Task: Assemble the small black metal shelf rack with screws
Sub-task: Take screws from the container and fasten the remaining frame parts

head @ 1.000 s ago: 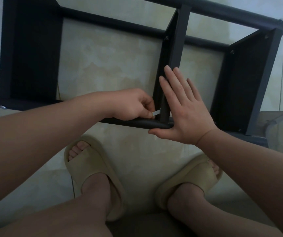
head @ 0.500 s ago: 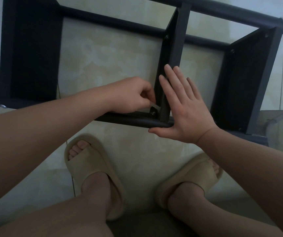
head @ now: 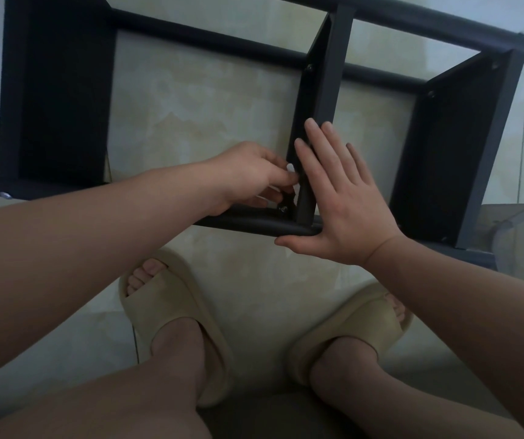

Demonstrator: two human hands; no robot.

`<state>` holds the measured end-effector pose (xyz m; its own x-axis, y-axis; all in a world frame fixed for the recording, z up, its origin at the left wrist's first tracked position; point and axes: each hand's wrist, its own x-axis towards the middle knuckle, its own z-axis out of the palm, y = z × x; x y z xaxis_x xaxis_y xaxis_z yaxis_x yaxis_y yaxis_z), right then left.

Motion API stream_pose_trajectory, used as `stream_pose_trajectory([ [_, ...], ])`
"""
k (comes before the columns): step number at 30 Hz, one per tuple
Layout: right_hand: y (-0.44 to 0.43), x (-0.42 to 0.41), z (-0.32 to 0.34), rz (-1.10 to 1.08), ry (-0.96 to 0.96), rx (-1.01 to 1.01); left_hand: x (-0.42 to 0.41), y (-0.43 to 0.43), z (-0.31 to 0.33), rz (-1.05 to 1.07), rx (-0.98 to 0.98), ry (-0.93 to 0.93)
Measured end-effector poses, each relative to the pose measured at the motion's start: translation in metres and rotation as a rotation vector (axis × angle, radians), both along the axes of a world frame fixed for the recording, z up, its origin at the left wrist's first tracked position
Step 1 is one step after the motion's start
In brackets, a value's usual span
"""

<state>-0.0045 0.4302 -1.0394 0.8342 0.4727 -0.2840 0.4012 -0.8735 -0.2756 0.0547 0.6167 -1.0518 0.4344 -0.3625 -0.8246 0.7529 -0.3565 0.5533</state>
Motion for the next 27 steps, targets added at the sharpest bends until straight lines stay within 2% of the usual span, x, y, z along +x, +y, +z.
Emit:
stream_pose_trajectory([
  [8,0.0005,0.0001,0.0002,-0.002,0.004,0.007,0.0011,0.0017,-0.0014,0.04,-0.021,0.029],
  [18,0.0007,0.0002,0.0,0.002,0.0,-0.008,0.0005,0.0003,-0.0004,-0.03,0.0,0.006],
  [24,0.0004,0.0001,-0.0003,0.005,0.0,-0.012,0.0018,-0.0001,0.0022,-0.06,0.02,0.082],
  [27,0.0003,0.0,-0.0004,0.004,-0.005,-0.001,0.0011,-0.0009,0.0022,-0.084,0.009,0.063],
])
